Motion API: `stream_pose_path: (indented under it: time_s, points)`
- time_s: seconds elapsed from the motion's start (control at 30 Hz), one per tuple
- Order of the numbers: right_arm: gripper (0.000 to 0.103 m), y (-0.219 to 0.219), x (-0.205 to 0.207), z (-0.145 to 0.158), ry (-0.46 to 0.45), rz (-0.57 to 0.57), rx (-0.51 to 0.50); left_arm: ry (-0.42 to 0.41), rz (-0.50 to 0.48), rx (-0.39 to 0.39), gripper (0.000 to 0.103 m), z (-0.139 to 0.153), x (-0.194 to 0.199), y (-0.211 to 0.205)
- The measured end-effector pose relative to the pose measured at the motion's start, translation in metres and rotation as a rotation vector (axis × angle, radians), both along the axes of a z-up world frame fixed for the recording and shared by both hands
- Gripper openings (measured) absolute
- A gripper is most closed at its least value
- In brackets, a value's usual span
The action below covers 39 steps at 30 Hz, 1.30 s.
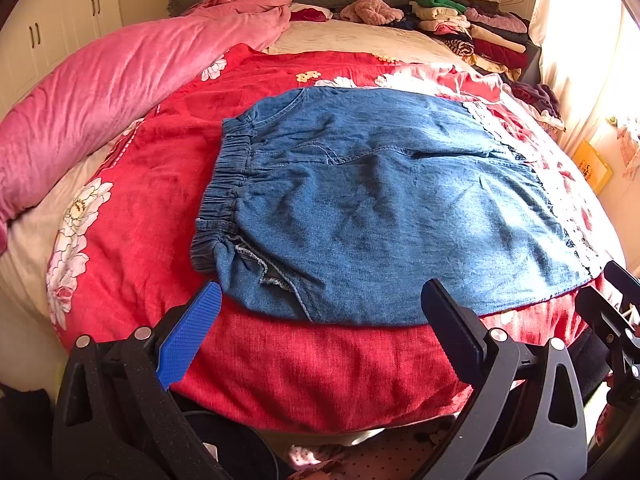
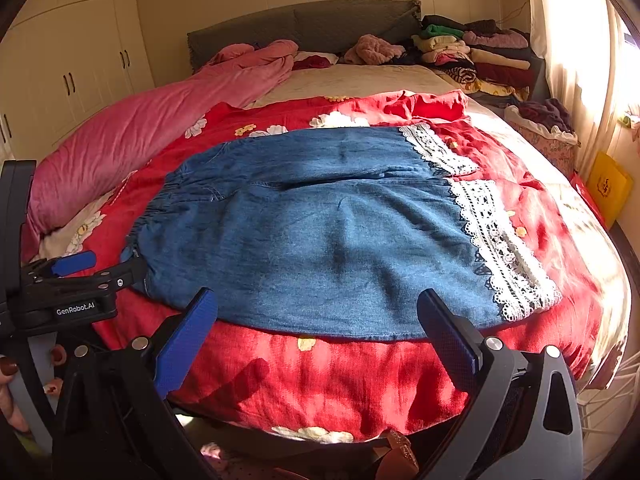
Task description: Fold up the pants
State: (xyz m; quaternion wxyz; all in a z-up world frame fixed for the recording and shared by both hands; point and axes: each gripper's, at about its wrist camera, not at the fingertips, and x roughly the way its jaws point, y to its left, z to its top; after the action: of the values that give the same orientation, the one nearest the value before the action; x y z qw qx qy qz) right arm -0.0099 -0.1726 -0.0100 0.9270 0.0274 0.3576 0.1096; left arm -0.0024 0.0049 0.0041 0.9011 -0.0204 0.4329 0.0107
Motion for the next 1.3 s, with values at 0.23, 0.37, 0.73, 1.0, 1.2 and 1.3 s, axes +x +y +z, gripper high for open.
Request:
stream_pose_path:
  time_s: [0.23, 0.37, 0.73, 1.0, 1.2, 1.3]
  points:
    - [0.099, -0.001, -0.002, 0.0, -0.001, 0.002, -0.002, -0.002, -0.001, 0.002, 0.094, 0.0, 0.0, -0.001]
    - [0.099, -0.001, 0.002, 0.0, -0.001, 0.002, -0.004, -0.005, -0.002, 0.002, 0.094, 0.0, 0.0, 0.0]
    - [0.099, 0.001, 0.009, 0.004, -0.007, -0.001, -0.028, -0.002, -0.012, 0.009, 0.094, -0.001, 0.007, 0.005]
    - [0.099, 0.004, 0.04, 0.014, -0.018, 0.019, -0.079, 0.005, 0.022, 0.024, 0.094, -0.001, 0.03, 0.025]
    - [0.099, 0.022, 0.074, 0.024, -0.014, 0.077, -0.088, 0.023, 0.058, 0.033, 0.094, -0.002, 0.055, 0.046]
    - [0.099, 0.035, 0.092, 0.028, -0.021, 0.107, -0.113, 0.042, 0.065, 0.014, 0.094, -0.003, 0.067, 0.056]
